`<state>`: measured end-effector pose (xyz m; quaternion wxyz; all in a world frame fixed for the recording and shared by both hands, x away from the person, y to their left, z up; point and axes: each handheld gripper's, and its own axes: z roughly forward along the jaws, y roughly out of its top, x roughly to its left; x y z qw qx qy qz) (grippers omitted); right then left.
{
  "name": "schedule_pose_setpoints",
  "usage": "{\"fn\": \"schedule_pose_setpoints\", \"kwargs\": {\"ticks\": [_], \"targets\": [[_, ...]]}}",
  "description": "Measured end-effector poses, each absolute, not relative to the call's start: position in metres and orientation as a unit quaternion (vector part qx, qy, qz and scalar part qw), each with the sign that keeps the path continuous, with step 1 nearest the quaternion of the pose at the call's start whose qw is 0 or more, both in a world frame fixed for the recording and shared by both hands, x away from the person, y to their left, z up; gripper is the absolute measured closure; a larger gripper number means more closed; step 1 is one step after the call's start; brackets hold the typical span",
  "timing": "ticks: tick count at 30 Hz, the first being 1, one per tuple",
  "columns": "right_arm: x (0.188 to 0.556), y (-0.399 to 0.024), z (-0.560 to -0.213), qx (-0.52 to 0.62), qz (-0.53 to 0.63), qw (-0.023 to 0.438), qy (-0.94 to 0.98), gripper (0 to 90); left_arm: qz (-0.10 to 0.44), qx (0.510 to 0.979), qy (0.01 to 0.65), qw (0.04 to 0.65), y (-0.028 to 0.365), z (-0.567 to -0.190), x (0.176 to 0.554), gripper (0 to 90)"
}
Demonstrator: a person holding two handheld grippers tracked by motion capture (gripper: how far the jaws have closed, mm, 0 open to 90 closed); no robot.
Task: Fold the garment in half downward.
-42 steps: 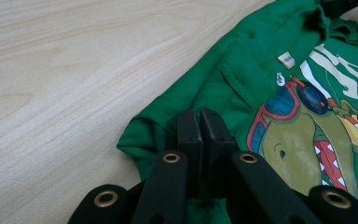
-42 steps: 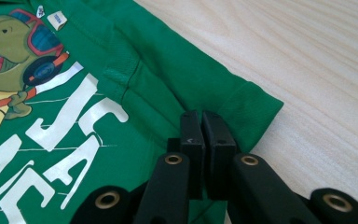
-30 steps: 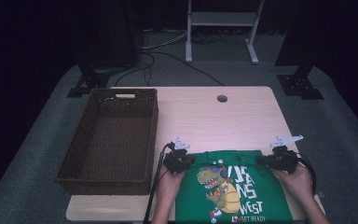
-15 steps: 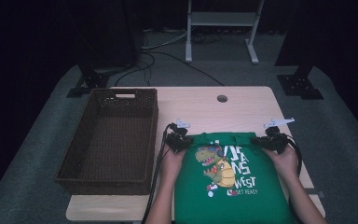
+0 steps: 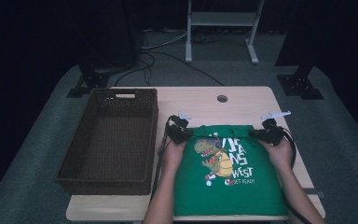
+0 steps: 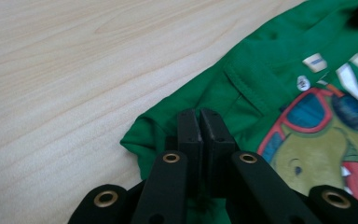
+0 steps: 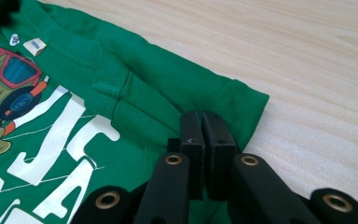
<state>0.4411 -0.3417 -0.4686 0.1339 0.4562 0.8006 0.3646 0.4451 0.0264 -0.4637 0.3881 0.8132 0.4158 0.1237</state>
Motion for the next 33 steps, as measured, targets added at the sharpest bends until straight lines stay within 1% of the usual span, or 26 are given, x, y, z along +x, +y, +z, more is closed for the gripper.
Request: {"fn": "schedule_pose_setpoints", "kwargs": {"ticks": [3, 8, 19, 23, 33], "targets": [[0.434, -0.342, -0.464, 0.445, 0.37, 0.14, 0.804, 88.8, 0.125, 0.808, 0.409, 0.406, 0.03, -0.455, 0.436, 88.0], [0.415, -0.346, -0.453, 0.424, 0.383, 0.149, 0.807, 88.8, 0.129, 0.808, 0.393, 0.419, 0.035, -0.445, 0.416, 87.9], [0.359, -0.35, -0.442, 0.377, 0.383, 0.157, 0.829, 88.7, 0.139, 0.808, 0.357, 0.447, 0.04, -0.441, 0.356, 87.8], [0.342, -0.353, -0.44, 0.368, 0.384, 0.151, 0.834, 88.6, 0.136, 0.802, 0.349, 0.464, 0.043, -0.443, 0.336, 87.9], [0.309, -0.352, -0.445, 0.349, 0.371, 0.138, 0.849, 88.6, 0.118, 0.8, 0.338, 0.482, 0.052, -0.442, 0.295, 87.9]]}}
